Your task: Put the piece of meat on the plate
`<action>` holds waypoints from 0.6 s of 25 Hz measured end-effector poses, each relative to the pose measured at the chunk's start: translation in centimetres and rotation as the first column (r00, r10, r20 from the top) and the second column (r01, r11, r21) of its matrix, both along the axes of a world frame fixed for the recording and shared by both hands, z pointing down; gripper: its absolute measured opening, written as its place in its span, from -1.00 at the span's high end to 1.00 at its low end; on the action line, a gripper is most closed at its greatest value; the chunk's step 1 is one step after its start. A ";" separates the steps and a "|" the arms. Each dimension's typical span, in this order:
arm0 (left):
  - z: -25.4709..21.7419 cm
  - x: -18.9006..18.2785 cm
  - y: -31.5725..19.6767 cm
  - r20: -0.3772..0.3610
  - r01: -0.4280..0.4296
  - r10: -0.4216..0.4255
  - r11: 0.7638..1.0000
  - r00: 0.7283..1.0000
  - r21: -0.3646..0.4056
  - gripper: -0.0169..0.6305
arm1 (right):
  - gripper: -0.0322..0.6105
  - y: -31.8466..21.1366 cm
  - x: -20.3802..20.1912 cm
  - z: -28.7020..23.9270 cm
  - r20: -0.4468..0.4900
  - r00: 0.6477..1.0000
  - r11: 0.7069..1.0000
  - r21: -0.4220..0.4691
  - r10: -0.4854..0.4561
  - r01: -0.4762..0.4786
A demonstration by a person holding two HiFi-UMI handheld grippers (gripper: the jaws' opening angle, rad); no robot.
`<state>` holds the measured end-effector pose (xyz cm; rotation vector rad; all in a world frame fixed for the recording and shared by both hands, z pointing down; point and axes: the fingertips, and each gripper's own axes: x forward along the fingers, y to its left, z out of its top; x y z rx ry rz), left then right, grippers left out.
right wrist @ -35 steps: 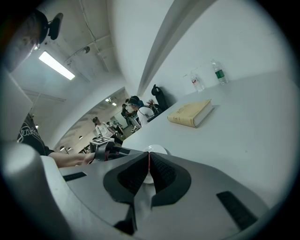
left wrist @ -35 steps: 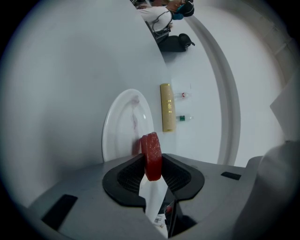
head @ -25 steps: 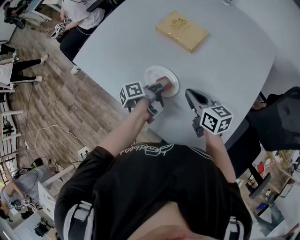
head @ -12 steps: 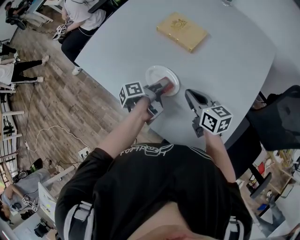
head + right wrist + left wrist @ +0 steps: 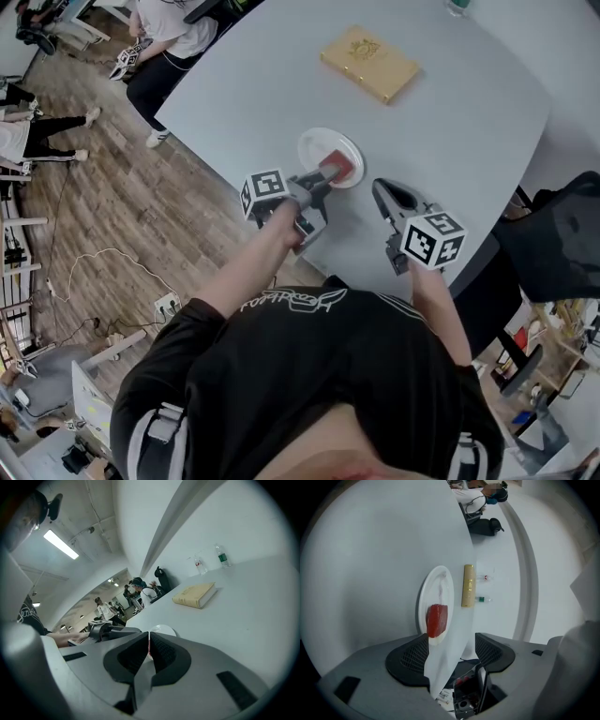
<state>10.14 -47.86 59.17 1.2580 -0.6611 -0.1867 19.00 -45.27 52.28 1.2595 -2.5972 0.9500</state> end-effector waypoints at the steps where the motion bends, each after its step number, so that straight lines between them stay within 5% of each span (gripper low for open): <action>1: -0.2 -0.1 0.4 0.002 -0.007 0.007 1.000 1.000 0.011 0.01 | 0.85 0.2 -0.2 -0.2 -0.001 1.000 1.000 0.004 -0.002 0.002; 7: -2.6 -0.6 2.5 0.019 -0.032 0.030 0.988 0.999 0.151 0.12 | 0.85 1.6 -0.9 -1.4 -0.016 1.000 1.000 0.028 -0.004 0.005; 10: -4.5 -1.1 3.7 0.036 -0.062 0.055 0.967 0.998 0.249 0.41 | 0.85 2.6 -1.3 -2.4 -0.019 1.000 0.999 0.047 0.007 -0.006; 13: -6.8 -1.3 5.0 0.110 -0.136 0.101 0.913 0.989 0.383 0.67 | 0.85 3.6 -1.7 -3.7 -0.012 0.999 0.996 0.081 0.030 -0.029; 15: -8.2 -1.4 6.2 0.184 -0.205 0.132 0.857 0.974 0.473 0.81 | 0.85 4.7 -2.1 -4.4 -0.012 0.999 0.995 0.096 0.029 -0.028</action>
